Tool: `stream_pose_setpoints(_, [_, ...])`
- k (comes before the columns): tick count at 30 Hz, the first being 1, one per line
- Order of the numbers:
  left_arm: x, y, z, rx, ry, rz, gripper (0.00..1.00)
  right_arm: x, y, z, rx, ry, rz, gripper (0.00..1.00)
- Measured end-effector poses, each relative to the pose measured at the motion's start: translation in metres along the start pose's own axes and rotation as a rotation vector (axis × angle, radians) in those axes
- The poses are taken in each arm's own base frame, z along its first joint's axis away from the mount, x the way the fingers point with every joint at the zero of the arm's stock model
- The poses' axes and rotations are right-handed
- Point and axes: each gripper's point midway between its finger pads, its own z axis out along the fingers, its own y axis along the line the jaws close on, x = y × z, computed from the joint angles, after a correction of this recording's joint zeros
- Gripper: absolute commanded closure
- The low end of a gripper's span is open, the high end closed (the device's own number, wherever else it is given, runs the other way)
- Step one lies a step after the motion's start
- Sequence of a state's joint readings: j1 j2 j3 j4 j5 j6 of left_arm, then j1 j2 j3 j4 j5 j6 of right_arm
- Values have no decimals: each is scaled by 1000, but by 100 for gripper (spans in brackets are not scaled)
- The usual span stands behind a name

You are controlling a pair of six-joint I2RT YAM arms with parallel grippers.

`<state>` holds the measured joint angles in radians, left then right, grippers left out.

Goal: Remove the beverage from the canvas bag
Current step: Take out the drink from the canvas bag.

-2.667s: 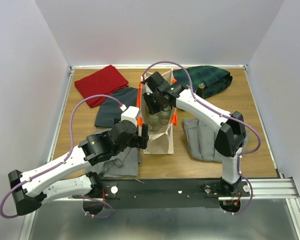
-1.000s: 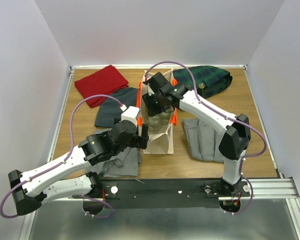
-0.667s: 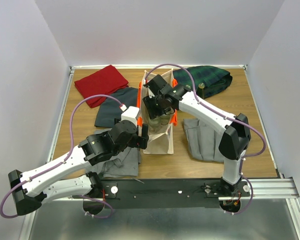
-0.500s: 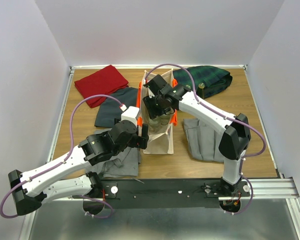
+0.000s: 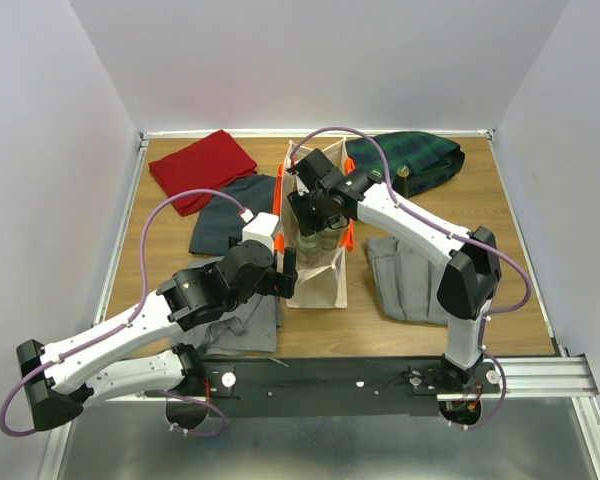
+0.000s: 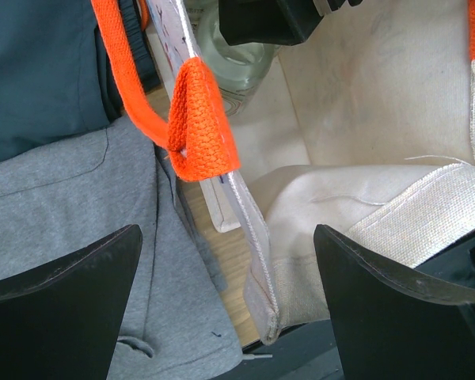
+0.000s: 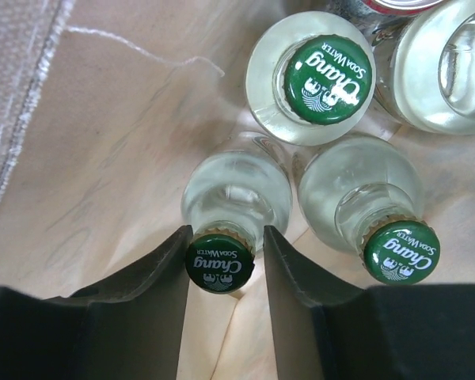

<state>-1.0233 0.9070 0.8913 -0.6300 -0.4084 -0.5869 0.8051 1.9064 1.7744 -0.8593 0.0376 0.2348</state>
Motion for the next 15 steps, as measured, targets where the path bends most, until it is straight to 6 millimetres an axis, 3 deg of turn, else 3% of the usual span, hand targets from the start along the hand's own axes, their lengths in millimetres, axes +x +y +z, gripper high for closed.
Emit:
stream_pose_setpoints(5, [0, 0, 0, 0, 0, -1, 1, 0, -1, 0, 6, -1, -5, 56])
stream_pose_setpoints(8, [0, 0, 0, 0, 0, -1, 1, -1, -1, 0, 7, -2, -8, 48])
stream_pose_setpoints(15, [0, 0, 0, 1, -1, 0, 1, 0, -1, 3, 3, 5, -8, 47])
